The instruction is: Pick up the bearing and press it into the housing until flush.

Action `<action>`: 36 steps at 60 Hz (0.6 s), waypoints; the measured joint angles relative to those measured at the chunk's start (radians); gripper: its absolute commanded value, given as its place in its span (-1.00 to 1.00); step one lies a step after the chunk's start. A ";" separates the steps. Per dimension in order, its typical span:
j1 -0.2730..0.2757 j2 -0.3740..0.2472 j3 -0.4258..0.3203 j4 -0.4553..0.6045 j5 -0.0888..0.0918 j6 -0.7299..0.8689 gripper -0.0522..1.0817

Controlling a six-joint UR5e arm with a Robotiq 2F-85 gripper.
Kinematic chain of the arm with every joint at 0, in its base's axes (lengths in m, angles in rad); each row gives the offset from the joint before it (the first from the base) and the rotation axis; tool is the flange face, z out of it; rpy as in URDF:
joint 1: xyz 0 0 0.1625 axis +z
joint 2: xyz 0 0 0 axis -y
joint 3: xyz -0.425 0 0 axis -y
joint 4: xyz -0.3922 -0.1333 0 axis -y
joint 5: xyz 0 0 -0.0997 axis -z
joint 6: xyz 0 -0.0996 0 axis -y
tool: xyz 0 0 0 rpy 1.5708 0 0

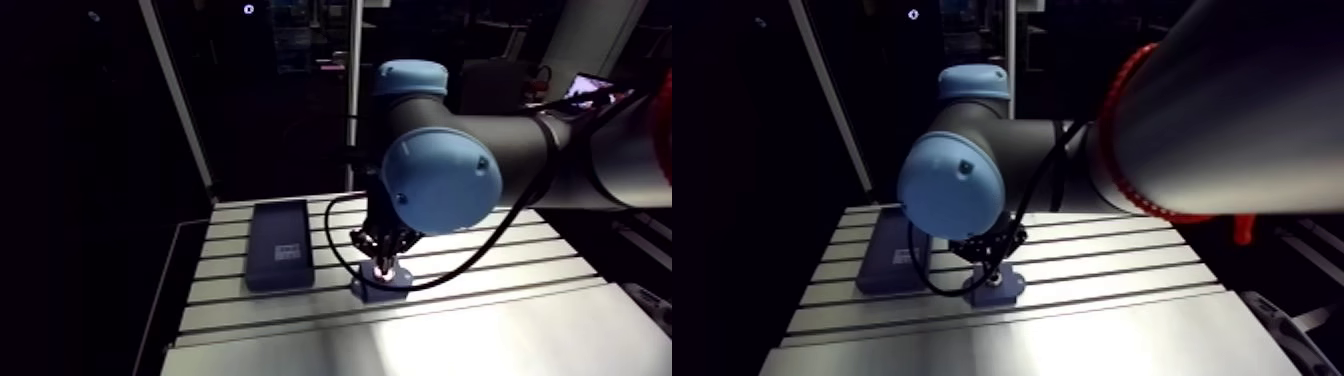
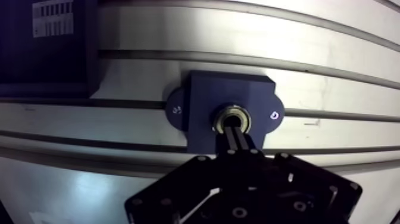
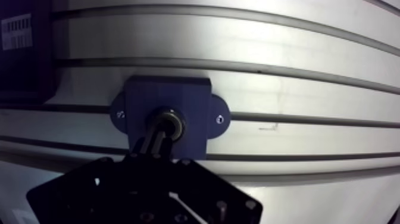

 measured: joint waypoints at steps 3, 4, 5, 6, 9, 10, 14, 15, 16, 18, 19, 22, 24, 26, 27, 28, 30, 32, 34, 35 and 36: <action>0.000 0.000 0.001 -0.002 0.000 -0.001 0.99; 0.000 0.000 0.002 -0.003 0.000 -0.001 0.99; 0.000 0.001 0.002 -0.003 0.000 -0.001 0.99; 0.000 0.001 0.002 -0.004 0.000 -0.001 0.99; 0.000 0.002 0.003 -0.005 0.000 -0.002 0.99; 0.000 0.003 0.003 -0.005 0.000 -0.002 0.99; 0.000 0.005 0.004 -0.006 0.000 -0.002 0.99; 0.000 0.006 0.004 -0.006 0.000 -0.002 0.99; 0.000 0.006 0.004 -0.006 0.000 -0.002 0.99; 0.000 0.008 0.004 -0.006 0.000 -0.002 0.99; 0.000 0.008 0.003 -0.006 0.000 -0.002 0.99; -0.001 0.010 0.003 -0.006 0.000 -0.003 0.99; -0.001 0.011 0.003 -0.006 0.000 -0.003 0.99; -0.001 0.012 0.003 -0.006 0.000 -0.003 0.99; -0.002 0.013 0.003 -0.006 0.000 -0.003 0.99; -0.002 0.013 0.003 -0.006 0.000 -0.003 0.99; -0.002 0.014 0.003 -0.006 0.000 -0.003 0.99; -0.003 0.015 0.002 -0.007 0.000 -0.003 0.99; -0.004 0.016 0.002 -0.007 0.000 -0.004 0.99; -0.004 0.016 0.002 -0.007 0.000 -0.004 0.99; -0.004 0.017 0.001 -0.007 0.000 -0.004 0.99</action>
